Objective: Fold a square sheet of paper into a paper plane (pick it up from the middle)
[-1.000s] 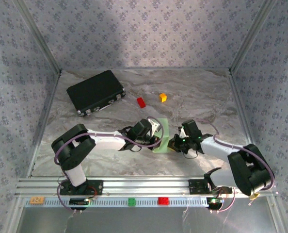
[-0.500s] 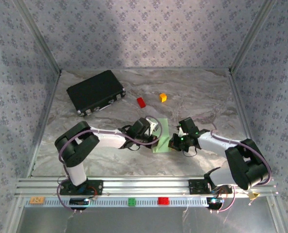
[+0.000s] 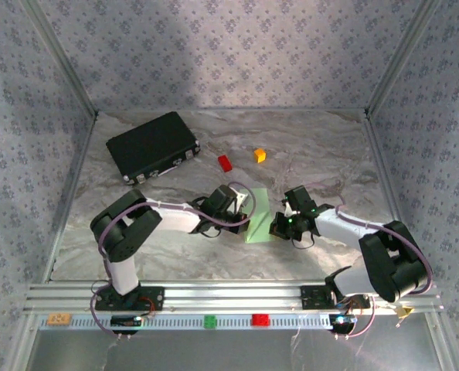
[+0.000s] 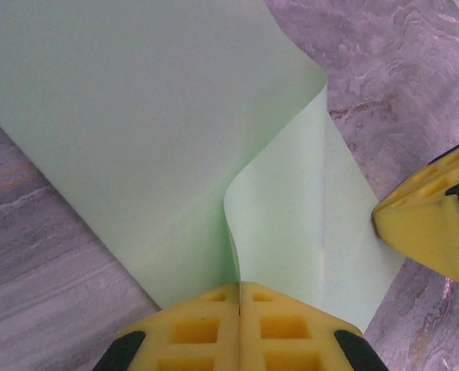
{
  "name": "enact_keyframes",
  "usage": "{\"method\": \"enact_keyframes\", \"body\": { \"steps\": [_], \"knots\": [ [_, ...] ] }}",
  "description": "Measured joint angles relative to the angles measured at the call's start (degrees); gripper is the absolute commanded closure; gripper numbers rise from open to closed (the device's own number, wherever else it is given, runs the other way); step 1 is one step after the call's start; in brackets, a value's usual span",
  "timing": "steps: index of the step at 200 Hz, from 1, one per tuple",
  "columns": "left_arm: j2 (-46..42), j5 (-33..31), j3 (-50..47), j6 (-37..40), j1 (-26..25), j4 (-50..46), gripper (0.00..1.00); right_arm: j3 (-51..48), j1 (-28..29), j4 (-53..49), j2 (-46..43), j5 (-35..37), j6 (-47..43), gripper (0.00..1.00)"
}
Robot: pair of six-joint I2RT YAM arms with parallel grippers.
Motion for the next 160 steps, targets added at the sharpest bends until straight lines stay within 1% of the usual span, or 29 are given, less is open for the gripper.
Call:
{"method": "enact_keyframes", "body": {
  "steps": [55, 102, 118, 160],
  "knots": [
    [2.2, 3.9, 0.9, -2.6, 0.4, 2.8, 0.99, 0.3, 0.0, -1.1, -0.9, -0.1, -0.6, 0.94],
    [2.1, 3.5, 0.7, -5.6, -0.2, 3.2, 0.99, 0.3, 0.0, -1.4, -5.5, -0.9, -0.2, 0.9],
    [2.0, 2.8, 0.6, -6.4, -0.9, 3.2, 0.99, 0.3, 0.0, -0.9, -6.7, -1.8, 0.2, 0.9],
    [1.8, 0.6, 0.6, -8.2, -3.7, 3.1, 0.99, 0.2, 0.6, 2.0, -4.4, -4.3, 1.6, 0.93]
  ]
}}
